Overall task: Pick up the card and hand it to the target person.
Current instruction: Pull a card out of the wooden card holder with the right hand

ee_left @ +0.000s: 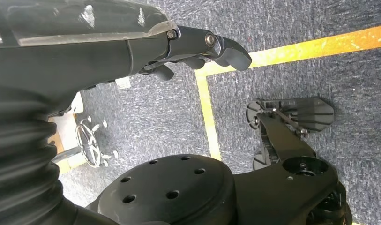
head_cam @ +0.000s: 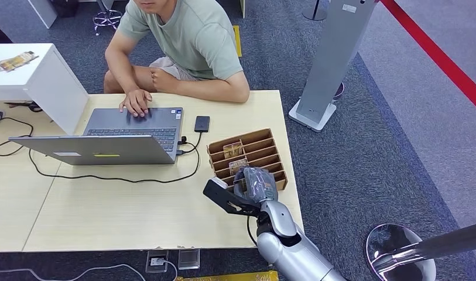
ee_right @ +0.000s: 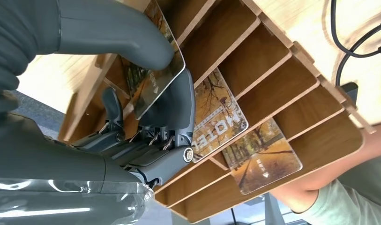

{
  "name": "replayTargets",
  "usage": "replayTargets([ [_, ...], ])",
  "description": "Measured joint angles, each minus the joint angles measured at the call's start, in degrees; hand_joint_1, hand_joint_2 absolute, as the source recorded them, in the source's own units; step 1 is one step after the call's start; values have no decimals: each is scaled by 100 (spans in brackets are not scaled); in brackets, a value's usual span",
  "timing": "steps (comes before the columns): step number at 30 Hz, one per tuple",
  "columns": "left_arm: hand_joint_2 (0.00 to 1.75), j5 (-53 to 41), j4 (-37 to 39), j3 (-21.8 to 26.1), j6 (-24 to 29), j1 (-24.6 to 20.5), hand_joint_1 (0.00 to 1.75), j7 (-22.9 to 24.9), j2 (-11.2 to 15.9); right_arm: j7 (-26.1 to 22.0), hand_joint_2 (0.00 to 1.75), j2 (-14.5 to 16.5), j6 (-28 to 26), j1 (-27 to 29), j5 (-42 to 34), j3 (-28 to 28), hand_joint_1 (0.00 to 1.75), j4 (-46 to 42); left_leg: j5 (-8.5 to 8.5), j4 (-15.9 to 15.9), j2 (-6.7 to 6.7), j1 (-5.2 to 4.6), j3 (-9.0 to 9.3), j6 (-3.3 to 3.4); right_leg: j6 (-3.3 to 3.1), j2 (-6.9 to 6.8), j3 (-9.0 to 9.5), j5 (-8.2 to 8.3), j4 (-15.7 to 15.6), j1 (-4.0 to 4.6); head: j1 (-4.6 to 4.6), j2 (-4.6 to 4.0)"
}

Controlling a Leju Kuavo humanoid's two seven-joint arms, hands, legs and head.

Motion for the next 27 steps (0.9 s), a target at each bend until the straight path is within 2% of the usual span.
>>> replayTargets([
  [2,175,0,0,0,4,0,0,10,-1,1,175,0,-3,-2,-4,3,114,5,0,0,0,0,0,0,0,0,0,0,0,0,0,-1],
  [6,175,-1,0,0,8,0,0,16,-4,7,175,0,-13,-8,-11,5,128,19,0,0,0,0,0,0,0,0,0,0,0,0,0,-1],
  [13,175,-5,0,0,13,0,0,26,-14,23,175,0,-14,-25,-13,15,171,44,0,0,0,0,1,0,0,0,1,0,0,0,1,-1],
  [27,175,-9,0,0,-11,2,0,-51,-21,-110,175,-10,-37,-39,-67,5,171,57,0,0,0,0,4,0,0,0,2,0,0,0,2,-1],
])
